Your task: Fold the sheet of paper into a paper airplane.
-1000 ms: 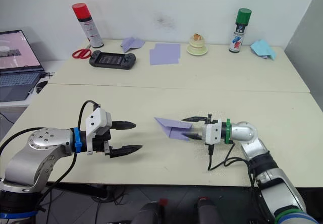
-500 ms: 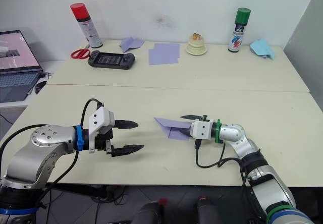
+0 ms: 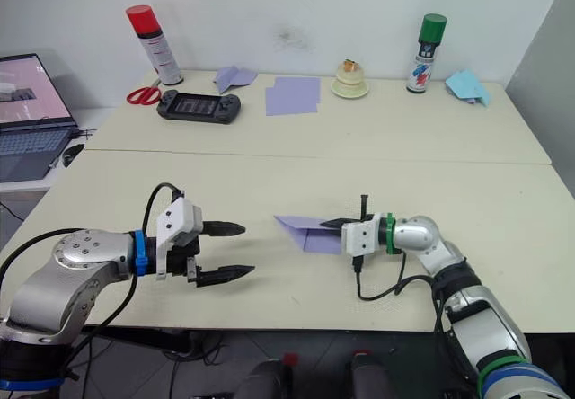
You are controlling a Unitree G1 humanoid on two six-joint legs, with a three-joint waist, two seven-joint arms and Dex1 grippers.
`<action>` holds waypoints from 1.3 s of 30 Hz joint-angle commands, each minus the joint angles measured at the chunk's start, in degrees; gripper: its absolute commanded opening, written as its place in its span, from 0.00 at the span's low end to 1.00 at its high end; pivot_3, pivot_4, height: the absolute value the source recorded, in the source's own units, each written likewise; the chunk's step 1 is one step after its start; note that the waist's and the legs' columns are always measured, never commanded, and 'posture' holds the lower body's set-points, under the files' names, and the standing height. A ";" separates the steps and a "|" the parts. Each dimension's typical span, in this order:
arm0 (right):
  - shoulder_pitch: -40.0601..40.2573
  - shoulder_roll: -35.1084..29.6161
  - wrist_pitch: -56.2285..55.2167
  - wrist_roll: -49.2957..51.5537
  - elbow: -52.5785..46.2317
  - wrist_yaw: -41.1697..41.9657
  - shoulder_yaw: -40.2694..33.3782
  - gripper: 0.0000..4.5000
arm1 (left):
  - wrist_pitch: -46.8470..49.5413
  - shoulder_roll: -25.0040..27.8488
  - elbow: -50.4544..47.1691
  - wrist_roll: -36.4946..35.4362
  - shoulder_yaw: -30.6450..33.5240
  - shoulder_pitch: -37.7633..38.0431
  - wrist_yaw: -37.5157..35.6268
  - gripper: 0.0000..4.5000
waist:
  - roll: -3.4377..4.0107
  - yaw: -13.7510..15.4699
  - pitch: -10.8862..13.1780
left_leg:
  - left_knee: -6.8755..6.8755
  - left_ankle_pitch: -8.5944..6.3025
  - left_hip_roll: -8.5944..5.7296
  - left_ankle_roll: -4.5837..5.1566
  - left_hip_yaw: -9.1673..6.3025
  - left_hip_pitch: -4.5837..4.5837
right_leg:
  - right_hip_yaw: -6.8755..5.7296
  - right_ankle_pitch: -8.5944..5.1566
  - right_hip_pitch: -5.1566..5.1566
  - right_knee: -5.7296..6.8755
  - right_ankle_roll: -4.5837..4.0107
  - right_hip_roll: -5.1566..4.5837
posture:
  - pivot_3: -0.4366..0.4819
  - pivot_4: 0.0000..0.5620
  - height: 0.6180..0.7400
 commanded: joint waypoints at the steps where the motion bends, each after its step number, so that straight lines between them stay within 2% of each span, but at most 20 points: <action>1: 0.95 -0.94 -2.39 3.46 -2.79 1.70 -0.28 0.01 | -1.02 0.73 -2.28 -0.98 1.07 0.10 0.01 1.00 | 0.00 -0.06 0.00 | 0.00 0.00 0.00 0.00 0.01 0.00 | 0.01 0.00 0.00 0.00 0.00 0.00 | 0.48 0.27 1.00; 11: 2.47 -0.67 -1.95 5.24 -1.12 5.30 0.49 0.01 | -1.62 0.37 -1.92 -0.56 -0.27 -0.75 -0.10 1.00 | 0.00 -0.06 0.00 | 0.00 0.00 0.01 0.00 0.01 0.01 | 0.01 0.00 0.00 0.02 0.00 0.01 | 0.48 0.27 1.00; 14: 2.93 -0.91 -0.39 6.84 -2.05 7.11 0.30 0.14 | -1.80 0.50 -1.47 -0.50 -0.40 -1.04 -0.07 1.00 | 0.00 -0.05 0.00 | 0.01 0.00 0.01 0.00 0.01 0.01 | 0.01 0.00 0.00 0.01 0.00 0.00 | 0.48 0.27 1.00; 18: 5.52 -3.48 3.00 10.83 -9.59 10.35 -0.14 0.43 | -0.79 0.36 0.21 -1.26 0.78 -1.62 0.62 1.00 | 0.02 0.09 0.01 | 0.00 0.00 0.01 0.00 0.00 0.01 | 0.01 0.00 0.01 0.01 0.00 0.00 | 0.48 0.27 1.00; 21: 8.81 -6.07 13.23 16.92 -19.92 12.79 -1.68 0.67 | -0.85 -1.29 3.65 -1.32 1.72 -3.58 2.75 1.00 | 0.08 0.17 0.05 | 0.01 0.00 0.00 0.00 0.01 0.00 | 0.01 0.00 0.01 0.00 0.00 -0.01 | 0.48 0.27 1.00; 24: 11.46 -8.70 27.06 24.69 -32.88 12.75 -4.47 0.67 | -1.59 -5.66 7.69 -1.47 2.40 -7.52 6.92 1.00 | 0.15 0.29 0.09 | 0.05 0.00 0.00 0.01 -0.03 -0.01 | -0.03 0.00 0.01 0.02 0.00 -0.02 | 0.48 0.27 1.00; 26: 11.90 -9.03 37.40 27.97 -38.95 9.58 -6.70 0.67 | -0.86 -8.77 9.42 -2.06 2.04 -10.51 8.84 0.91 | 0.16 0.31 0.10 | 0.06 0.00 0.00 0.01 -0.06 -0.02 | -0.06 0.00 0.01 0.03 0.00 -0.02 | 0.48 0.27 1.00; 29: 11.51 -6.00 52.03 29.83 -42.02 1.47 -9.34 0.55 | -1.69 -12.88 12.91 -0.31 -0.98 -14.68 10.12 0.75 | 0.14 0.32 0.08 | 0.08 0.00 0.00 0.00 -0.08 -0.03 | -0.09 0.01 0.02 0.04 0.01 -0.01 | 0.48 0.27 1.00; 31: 11.38 -3.66 57.91 29.17 -42.46 -2.23 -9.70 0.39 | -3.21 -15.25 15.52 1.45 -3.18 -16.83 10.66 0.62 | 0.14 0.33 0.08 | 0.07 0.00 -0.01 0.00 -0.06 -0.02 | -0.07 0.01 0.02 0.04 0.01 -0.01 | 0.48 0.27 1.00; 36: 11.10 -0.47 61.86 21.15 -40.53 -4.49 -5.18 0.00 | -5.96 -19.20 19.70 4.10 -8.14 -19.19 9.50 0.27 | 0.14 0.10 0.08 | 0.05 0.00 -0.04 -0.01 -0.01 -0.13 | -0.02 0.01 -0.08 -0.01 0.01 -0.02 | 0.48 0.27 1.00; 39: 11.26 2.94 61.87 17.44 -37.59 -5.69 -2.22 0.00 | -6.64 -20.37 20.45 6.13 -12.38 -18.73 8.31 0.07 | 0.14 -0.03 0.08 | 0.03 0.00 -0.03 -0.01 -0.02 -0.15 | -0.03 0.01 -0.11 0.00 0.01 -0.02 | 0.48 0.27 1.00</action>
